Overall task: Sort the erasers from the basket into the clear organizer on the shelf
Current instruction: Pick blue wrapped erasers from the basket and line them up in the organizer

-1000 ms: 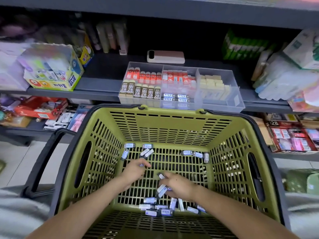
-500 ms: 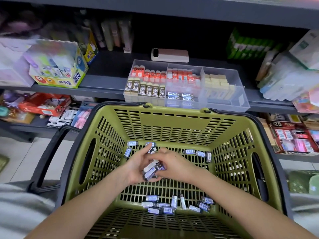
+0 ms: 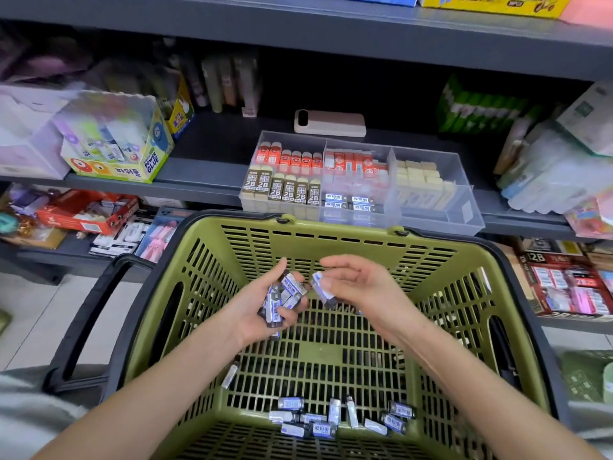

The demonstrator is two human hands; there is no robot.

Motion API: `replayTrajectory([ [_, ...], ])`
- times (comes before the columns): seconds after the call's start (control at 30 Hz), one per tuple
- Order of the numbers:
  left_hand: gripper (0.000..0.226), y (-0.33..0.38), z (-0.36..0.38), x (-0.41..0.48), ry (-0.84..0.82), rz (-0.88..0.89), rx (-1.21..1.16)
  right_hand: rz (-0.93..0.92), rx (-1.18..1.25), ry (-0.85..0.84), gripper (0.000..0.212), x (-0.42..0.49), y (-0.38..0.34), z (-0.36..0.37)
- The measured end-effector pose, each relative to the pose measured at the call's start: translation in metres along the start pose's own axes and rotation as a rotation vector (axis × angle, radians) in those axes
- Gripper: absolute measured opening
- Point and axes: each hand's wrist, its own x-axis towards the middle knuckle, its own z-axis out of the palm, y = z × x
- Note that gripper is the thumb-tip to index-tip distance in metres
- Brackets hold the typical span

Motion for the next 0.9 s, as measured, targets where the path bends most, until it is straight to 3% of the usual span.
replayTrajectory([
  [0.17,0.041,0.014,0.025,-0.019,-0.078,0.041,0.165,-0.094,0.054,-0.078,0.024,0.0,-0.054,-0.015],
  [0.23,0.041,0.021,0.037,-0.028,-0.12,0.1,0.238,-0.179,-0.012,-0.007,0.018,0.006,-0.076,-0.024],
  [0.33,0.042,0.034,0.055,-0.04,-0.152,0.219,0.304,-0.3,-0.112,0.23,0.013,0.025,-0.094,-0.036],
  [0.43,0.046,0.05,0.069,-0.047,-0.129,0.348,0.317,-0.347,-0.522,0.425,0.01,0.053,-0.093,-0.042],
  [0.53,0.046,0.065,0.079,-0.048,-0.066,0.437,0.242,-0.296,-0.906,0.464,0.018,0.075,-0.086,-0.038],
  [0.73,0.047,0.088,0.086,-0.048,-0.062,0.453,0.066,-0.096,-1.089,0.34,0.029,0.092,-0.08,-0.026],
  [0.9,0.033,0.094,0.086,-0.045,-0.108,0.444,0.087,-0.062,-1.197,0.206,0.048,0.095,-0.087,-0.031],
])
